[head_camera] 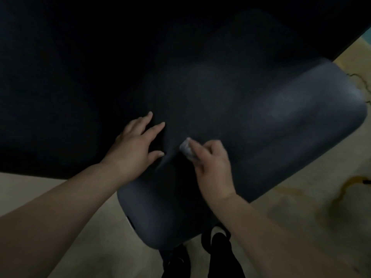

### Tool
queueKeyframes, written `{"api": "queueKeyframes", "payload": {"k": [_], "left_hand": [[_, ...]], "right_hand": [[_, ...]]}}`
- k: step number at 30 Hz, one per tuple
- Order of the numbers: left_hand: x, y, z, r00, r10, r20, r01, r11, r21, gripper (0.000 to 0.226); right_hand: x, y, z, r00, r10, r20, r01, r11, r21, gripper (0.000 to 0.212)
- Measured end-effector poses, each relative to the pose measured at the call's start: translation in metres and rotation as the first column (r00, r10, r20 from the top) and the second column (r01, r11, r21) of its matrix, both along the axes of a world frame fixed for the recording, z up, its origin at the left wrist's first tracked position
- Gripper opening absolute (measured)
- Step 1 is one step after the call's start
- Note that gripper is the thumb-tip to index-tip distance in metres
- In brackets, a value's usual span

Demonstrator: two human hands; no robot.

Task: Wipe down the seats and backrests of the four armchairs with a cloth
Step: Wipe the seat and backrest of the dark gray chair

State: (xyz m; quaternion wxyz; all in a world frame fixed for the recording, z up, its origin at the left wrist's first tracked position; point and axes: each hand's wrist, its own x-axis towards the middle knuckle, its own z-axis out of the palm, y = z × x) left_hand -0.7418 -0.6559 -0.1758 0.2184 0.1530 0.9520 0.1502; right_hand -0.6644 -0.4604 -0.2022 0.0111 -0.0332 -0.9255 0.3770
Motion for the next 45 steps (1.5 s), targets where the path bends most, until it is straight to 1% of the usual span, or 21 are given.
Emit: {"api": "queueKeyframes", "payload": {"k": [3,5,7,9,11,15,17,19,23,26,28,29,30,32,35,36,38,39,40,42,45], "left_hand": [[0.007,-0.002,0.000,1.000,-0.015,0.014,0.015,1.000,0.000,0.076],[0.010,-0.003,-0.001,1.000,-0.015,0.021,0.015,1.000,0.011,0.077],[0.012,-0.005,-0.002,1.000,-0.008,0.022,0.008,1.000,0.020,0.078],[0.015,-0.007,-0.004,1.000,-0.002,0.017,0.002,1.000,0.017,0.079],[0.019,-0.010,-0.005,1.000,0.004,0.020,-0.004,1.000,0.013,0.080],[0.029,-0.015,-0.003,0.999,0.013,0.044,-0.013,1.000,0.000,0.083],[0.031,-0.015,-0.001,0.998,0.026,0.059,-0.026,1.000,0.001,0.085],[0.033,-0.015,0.000,0.997,0.032,0.075,-0.032,0.999,-0.001,0.087],[0.036,-0.014,-0.003,0.996,0.043,0.076,-0.043,0.999,0.008,0.090],[0.036,-0.015,-0.006,0.996,0.049,0.071,-0.050,0.999,0.019,0.091],[0.036,-0.015,-0.006,0.997,0.046,0.066,-0.047,0.999,0.016,0.091],[0.037,-0.016,-0.005,0.997,0.045,0.065,-0.046,0.999,0.012,0.091],[0.037,-0.016,-0.004,0.997,0.045,0.066,-0.046,0.999,0.008,0.090],[0.037,-0.016,-0.002,0.996,0.045,0.074,-0.045,0.999,0.005,0.090],[0.037,-0.016,0.000,0.994,0.048,0.094,-0.048,0.999,0.002,0.089],[0.037,-0.016,0.000,0.994,0.050,0.096,-0.050,0.999,-0.001,0.089],[0.036,-0.016,-0.001,0.995,0.045,0.093,-0.045,0.999,-0.008,0.088],[0.036,-0.016,-0.002,0.995,0.042,0.088,-0.042,0.999,-0.010,0.088],[0.037,-0.016,-0.003,0.996,0.042,0.083,-0.042,0.999,-0.008,0.088],[0.038,-0.017,-0.004,0.996,0.046,0.073,-0.046,0.999,0.001,0.089],[0.037,-0.018,-0.005,0.996,0.043,0.073,-0.043,0.999,0.009,0.090]], "right_hand": [[-0.003,0.005,0.006,0.996,0.022,-0.082,-0.025,0.999,-0.042,0.037],[-0.019,0.025,0.006,0.986,-0.087,-0.141,0.087,0.996,-0.005,0.034],[-0.035,0.044,0.005,0.970,-0.211,-0.122,0.219,0.974,0.055,0.035],[-0.035,0.042,0.002,0.960,-0.269,-0.075,0.273,0.960,0.058,0.033],[-0.022,0.024,-0.001,0.975,-0.217,-0.049,0.218,0.975,0.029,0.035],[0.020,-0.013,-0.002,1.000,0.012,-0.019,-0.010,0.998,0.057,0.042],[0.023,-0.015,0.003,0.998,0.049,-0.026,-0.049,0.999,0.014,0.046],[0.011,-0.004,0.006,0.998,-0.014,-0.060,0.012,1.000,-0.025,0.043],[-0.024,0.017,0.002,0.958,-0.282,-0.047,0.282,0.959,-0.004,0.033],[-0.014,-0.002,-0.005,0.979,-0.179,-0.101,0.187,0.979,0.078,0.009],[0.008,-0.015,-0.005,0.993,-0.038,-0.112,0.043,0.998,0.043,0.005],[0.020,-0.019,-0.002,0.991,0.094,-0.093,-0.092,0.996,0.016,0.016],[0.027,-0.019,-0.001,0.975,0.195,-0.108,-0.187,0.979,0.088,0.028],[0.030,-0.011,0.006,0.979,0.194,-0.065,-0.193,0.981,0.027,0.036],[0.028,-0.008,0.011,0.994,-0.011,-0.110,0.009,1.000,-0.022,0.041],[0.029,-0.009,0.011,0.993,0.011,-0.113,-0.013,1.000,-0.013,0.043],[0.039,-0.016,0.009,0.976,0.198,-0.095,-0.192,0.979,0.071,0.041],[0.043,-0.018,0.008,0.953,0.293,-0.084,-0.281,0.952,0.124,0.036],[0.042,-0.017,0.005,0.949,0.308,-0.072,-0.298,0.947,0.125,0.030],[0.024,-0.006,-0.001,0.979,0.198,-0.038,-0.193,0.976,0.102,0.020],[-0.015,0.025,-0.003,0.994,-0.069,-0.089,0.084,0.982,0.167,0.025]]}}
